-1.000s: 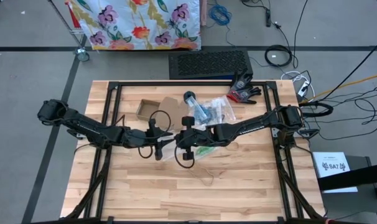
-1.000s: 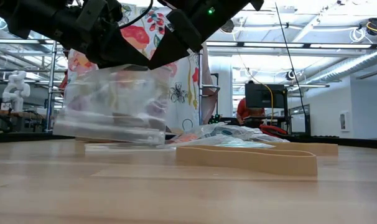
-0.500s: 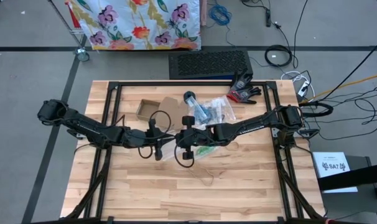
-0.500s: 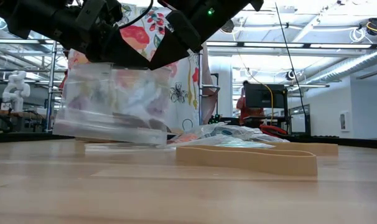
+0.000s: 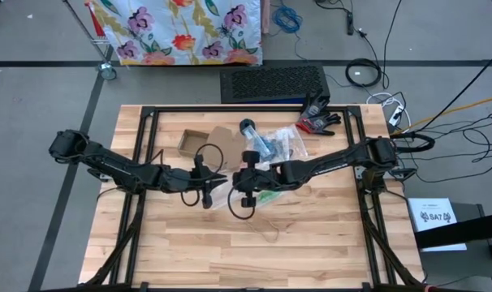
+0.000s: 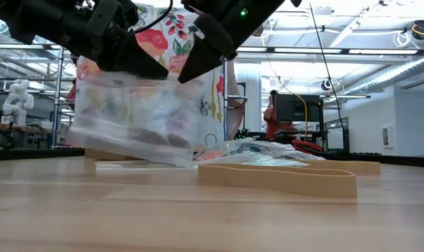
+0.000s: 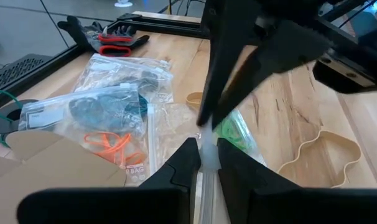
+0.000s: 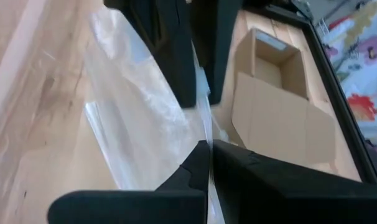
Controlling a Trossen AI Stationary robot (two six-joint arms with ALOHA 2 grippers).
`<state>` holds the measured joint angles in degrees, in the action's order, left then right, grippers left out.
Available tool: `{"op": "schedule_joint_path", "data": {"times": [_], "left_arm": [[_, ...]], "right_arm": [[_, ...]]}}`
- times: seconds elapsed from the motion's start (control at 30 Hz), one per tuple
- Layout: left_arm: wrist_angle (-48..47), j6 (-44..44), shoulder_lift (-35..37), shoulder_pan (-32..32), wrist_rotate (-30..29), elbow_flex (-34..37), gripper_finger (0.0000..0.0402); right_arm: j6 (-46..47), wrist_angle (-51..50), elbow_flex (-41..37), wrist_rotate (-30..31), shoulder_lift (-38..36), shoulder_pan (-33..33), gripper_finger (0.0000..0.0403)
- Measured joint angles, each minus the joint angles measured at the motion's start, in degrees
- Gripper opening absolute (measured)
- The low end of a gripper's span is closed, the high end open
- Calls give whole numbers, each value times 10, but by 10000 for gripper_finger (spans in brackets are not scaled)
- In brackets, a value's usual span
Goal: Sort rubber bands
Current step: Open the transparent zip bag
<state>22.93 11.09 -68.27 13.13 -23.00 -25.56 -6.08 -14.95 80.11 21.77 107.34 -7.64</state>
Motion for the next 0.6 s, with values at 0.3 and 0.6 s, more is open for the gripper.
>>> {"op": "schedule_joint_path", "data": {"times": [0.3,0.6], "left_arm": [[1,0,0,0,-2,0,52],[0,1,0,0,-1,0,52]], "right_arm": [[64,-100,0,11,-20,0,0],[124,-186,0,12,-26,0,0]]}}
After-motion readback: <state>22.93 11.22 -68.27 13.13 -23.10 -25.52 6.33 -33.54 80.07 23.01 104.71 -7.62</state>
